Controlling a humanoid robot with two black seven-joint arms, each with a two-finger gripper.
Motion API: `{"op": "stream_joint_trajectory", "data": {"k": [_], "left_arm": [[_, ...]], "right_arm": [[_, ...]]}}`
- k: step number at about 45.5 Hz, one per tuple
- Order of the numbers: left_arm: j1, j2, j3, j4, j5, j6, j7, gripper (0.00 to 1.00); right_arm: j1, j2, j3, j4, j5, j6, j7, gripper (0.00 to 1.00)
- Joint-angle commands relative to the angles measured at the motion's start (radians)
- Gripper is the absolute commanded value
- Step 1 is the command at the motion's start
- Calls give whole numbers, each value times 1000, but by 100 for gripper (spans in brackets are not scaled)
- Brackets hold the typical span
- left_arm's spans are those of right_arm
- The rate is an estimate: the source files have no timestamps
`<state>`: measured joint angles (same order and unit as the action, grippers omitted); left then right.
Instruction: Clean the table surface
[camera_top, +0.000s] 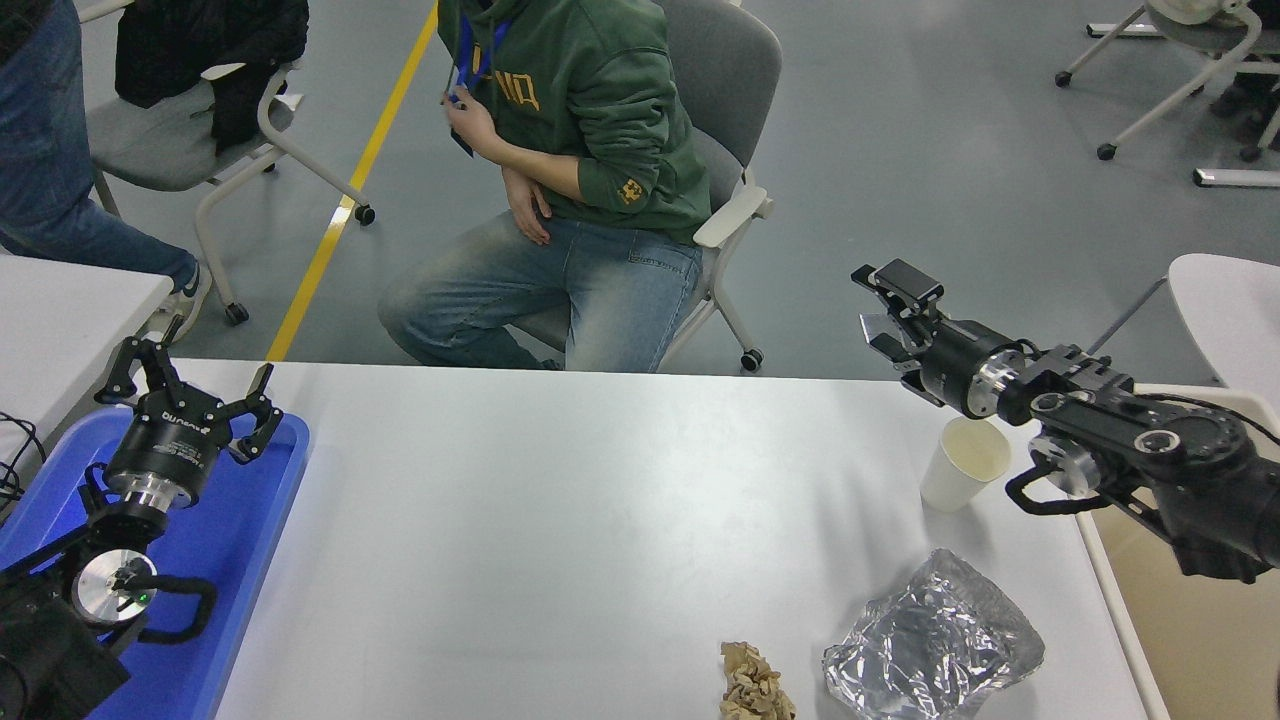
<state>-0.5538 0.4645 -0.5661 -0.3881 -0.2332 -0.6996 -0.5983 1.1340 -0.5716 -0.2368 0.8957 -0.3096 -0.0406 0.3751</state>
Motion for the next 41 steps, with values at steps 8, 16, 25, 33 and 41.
{"op": "stream_joint_trajectory", "data": {"k": [8,16,25,33,41], "left_arm": [[0,0,-1,0,0,0,0,100],[-1,0,-1,0,0,0,0,100],[0,0,0,0,0,0,0,100],[0,0,-1,0,0,0,0,100],[0,0,-1,0,0,0,0,100]], "right_arm": [[148,-151,-348,72,-111,34,-1,100],[159,-159,-446,71,-167,34,-7,100],[164,-148,-533,72,-169,34,-5,100],[147,-84,-561,62,-171,34,-7,100],[132,-10,-569,29,-171,31,-10,100]]}}
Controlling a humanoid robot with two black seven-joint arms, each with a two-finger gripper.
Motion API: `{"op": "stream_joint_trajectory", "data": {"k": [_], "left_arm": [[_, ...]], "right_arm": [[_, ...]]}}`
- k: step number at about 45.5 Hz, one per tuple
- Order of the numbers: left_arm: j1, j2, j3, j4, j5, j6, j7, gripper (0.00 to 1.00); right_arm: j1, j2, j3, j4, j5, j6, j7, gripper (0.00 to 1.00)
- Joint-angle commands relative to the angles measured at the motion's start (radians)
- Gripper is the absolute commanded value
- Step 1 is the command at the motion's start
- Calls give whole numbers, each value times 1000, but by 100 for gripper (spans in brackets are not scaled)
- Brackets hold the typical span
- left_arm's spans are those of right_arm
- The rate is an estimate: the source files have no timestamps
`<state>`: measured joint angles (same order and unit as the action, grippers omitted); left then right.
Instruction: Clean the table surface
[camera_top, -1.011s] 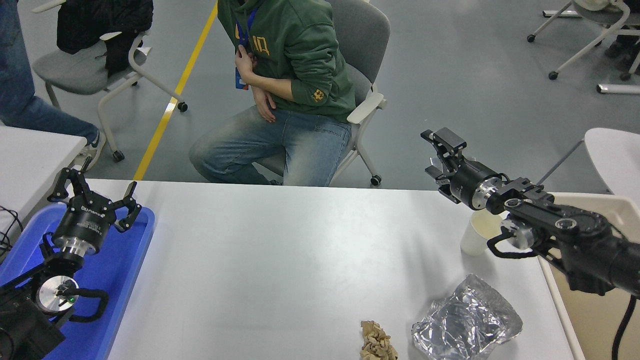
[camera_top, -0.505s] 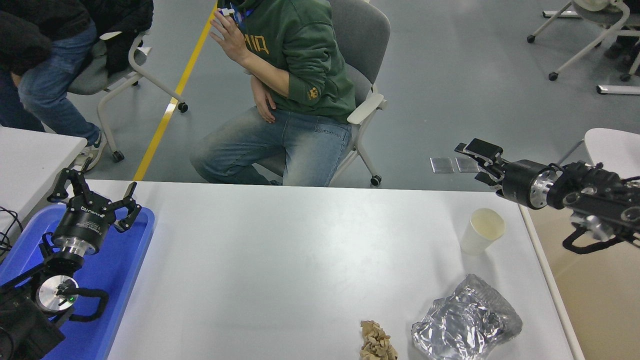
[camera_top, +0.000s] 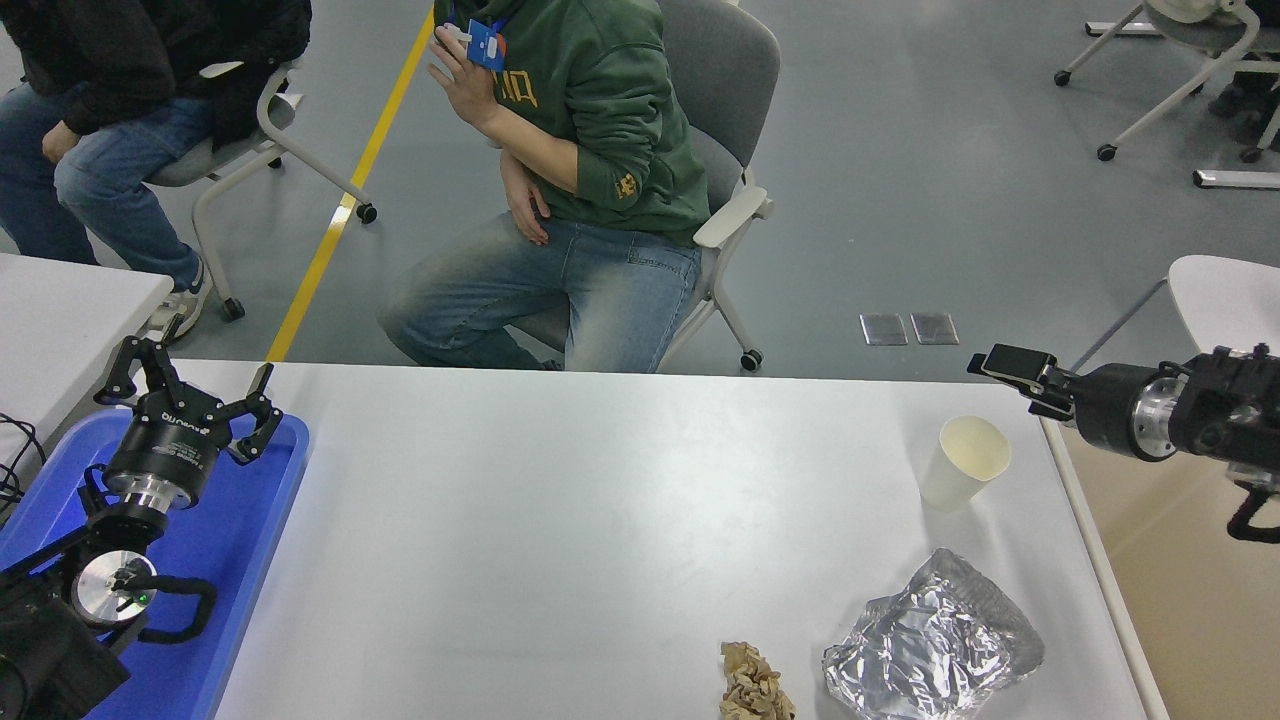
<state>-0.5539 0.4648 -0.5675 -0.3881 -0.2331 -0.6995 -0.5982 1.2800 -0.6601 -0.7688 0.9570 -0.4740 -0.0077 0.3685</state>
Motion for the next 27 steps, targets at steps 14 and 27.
{"op": "stream_joint_trajectory", "data": {"k": [14,27], "left_arm": [[0,0,0,0,0,0,0,100],[0,0,0,0,0,0,0,100]], "right_arm": [[-73,175,-69,-164,-3,18,-5,100],[-136,217,-53,-334,14,110,-5,100]]}}
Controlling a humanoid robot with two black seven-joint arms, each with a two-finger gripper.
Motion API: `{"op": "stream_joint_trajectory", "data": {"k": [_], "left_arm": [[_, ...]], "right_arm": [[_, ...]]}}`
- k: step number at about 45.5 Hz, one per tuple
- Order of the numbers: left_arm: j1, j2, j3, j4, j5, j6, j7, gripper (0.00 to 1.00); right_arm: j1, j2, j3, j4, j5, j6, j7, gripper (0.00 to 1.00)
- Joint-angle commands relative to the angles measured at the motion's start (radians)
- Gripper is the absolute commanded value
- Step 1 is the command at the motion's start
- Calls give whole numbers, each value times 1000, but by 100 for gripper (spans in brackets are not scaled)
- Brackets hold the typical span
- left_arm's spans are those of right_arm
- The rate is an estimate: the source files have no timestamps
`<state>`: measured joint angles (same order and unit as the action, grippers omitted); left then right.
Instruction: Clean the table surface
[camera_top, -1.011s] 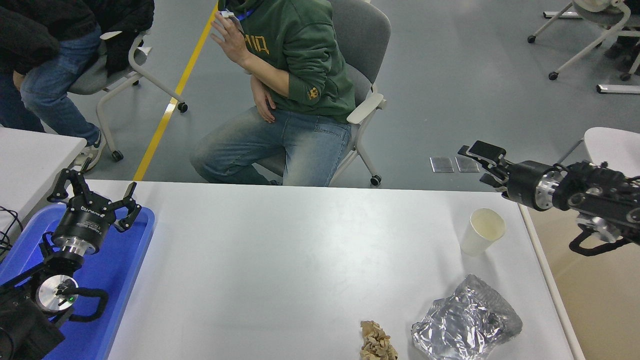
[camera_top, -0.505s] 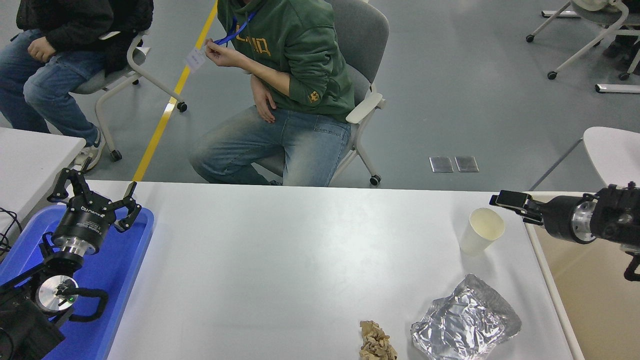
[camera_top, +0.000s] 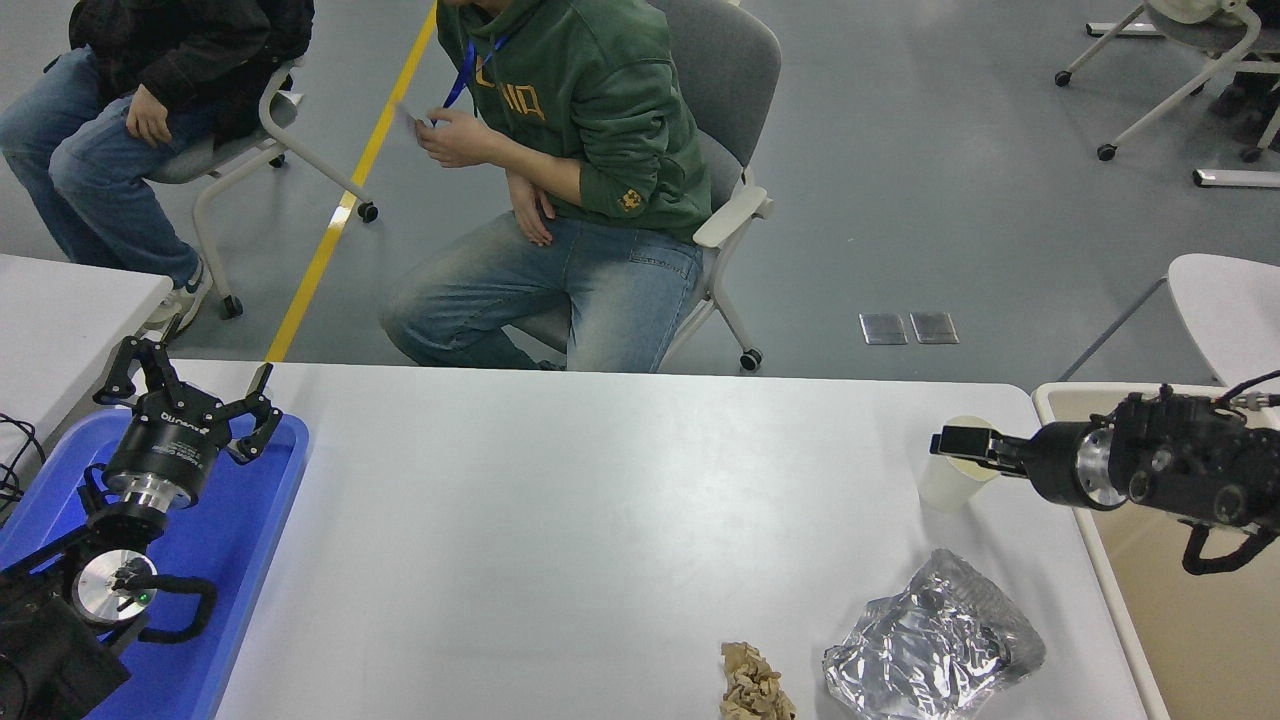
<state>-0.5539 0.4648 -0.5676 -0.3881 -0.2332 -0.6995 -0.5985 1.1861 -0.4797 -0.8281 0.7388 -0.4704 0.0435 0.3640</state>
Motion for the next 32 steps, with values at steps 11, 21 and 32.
{"op": "stream_joint_trajectory", "data": {"k": [11,21,32], "left_arm": [[0,0,0,0,0,0,0,100],[0,0,0,0,0,0,0,100],[0,0,0,0,0,0,0,100]], "right_arm": [[-20,26,53,-122,13,139,3,100],[30,-5,96,-93,13,202,4,100],[27,-7,96,-107,9,219,7,100]]}}
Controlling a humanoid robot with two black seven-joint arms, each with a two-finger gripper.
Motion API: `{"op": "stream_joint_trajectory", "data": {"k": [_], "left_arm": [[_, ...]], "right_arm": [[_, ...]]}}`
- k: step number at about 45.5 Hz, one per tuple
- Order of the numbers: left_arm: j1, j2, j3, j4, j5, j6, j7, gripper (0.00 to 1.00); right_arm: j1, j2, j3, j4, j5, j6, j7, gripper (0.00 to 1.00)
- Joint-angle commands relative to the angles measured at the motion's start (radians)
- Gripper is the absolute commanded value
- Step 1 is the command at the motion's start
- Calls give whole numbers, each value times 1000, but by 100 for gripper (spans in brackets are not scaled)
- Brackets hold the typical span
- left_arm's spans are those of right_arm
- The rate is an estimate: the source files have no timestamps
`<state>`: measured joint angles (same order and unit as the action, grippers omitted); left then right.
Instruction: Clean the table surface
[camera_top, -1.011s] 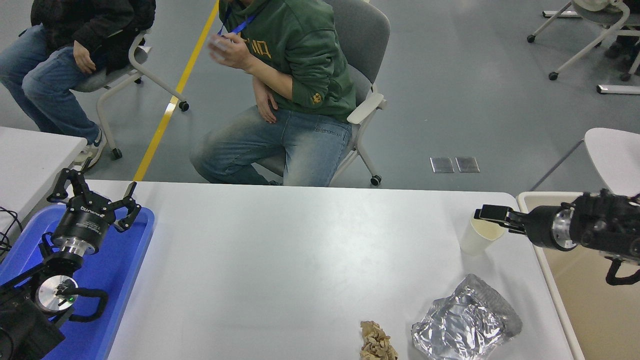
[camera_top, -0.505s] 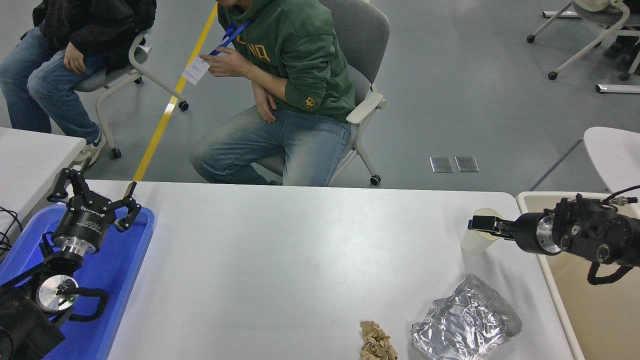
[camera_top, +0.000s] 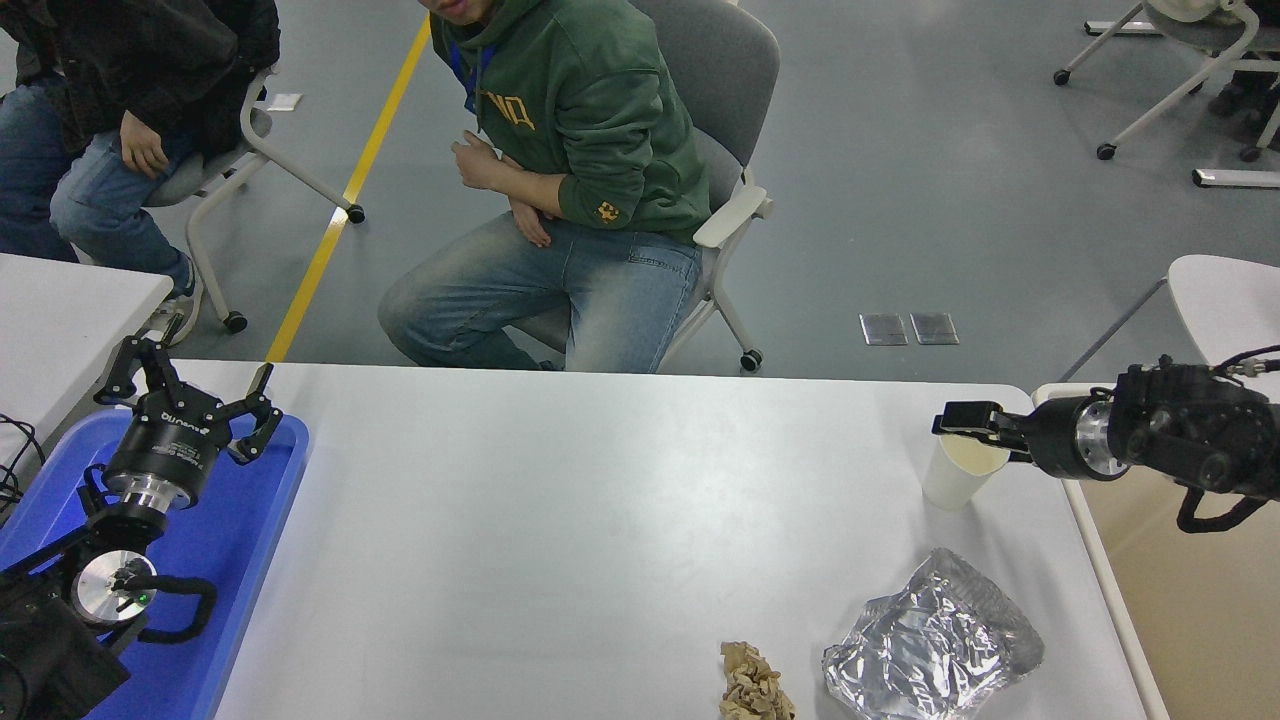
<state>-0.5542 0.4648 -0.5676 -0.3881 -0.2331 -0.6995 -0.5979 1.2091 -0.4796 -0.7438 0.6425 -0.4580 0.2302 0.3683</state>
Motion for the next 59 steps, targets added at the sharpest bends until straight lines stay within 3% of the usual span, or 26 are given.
{"op": "stream_joint_trajectory", "data": {"k": [1,31,43,59], "left_arm": [[0,0,0,0,0,0,0,100],[0,0,0,0,0,0,0,100],[0,0,0,0,0,0,0,100],[0,0,0,0,0,0,0,100]], "right_arm": [[1,-7,12,-12,-5,32,3,100],[-123,-1,12,-170,-10,35,8,99],[-146,21,4,-218,-16,35,6,91],[-148,84,12,-221,-15,35,6,90]]}}
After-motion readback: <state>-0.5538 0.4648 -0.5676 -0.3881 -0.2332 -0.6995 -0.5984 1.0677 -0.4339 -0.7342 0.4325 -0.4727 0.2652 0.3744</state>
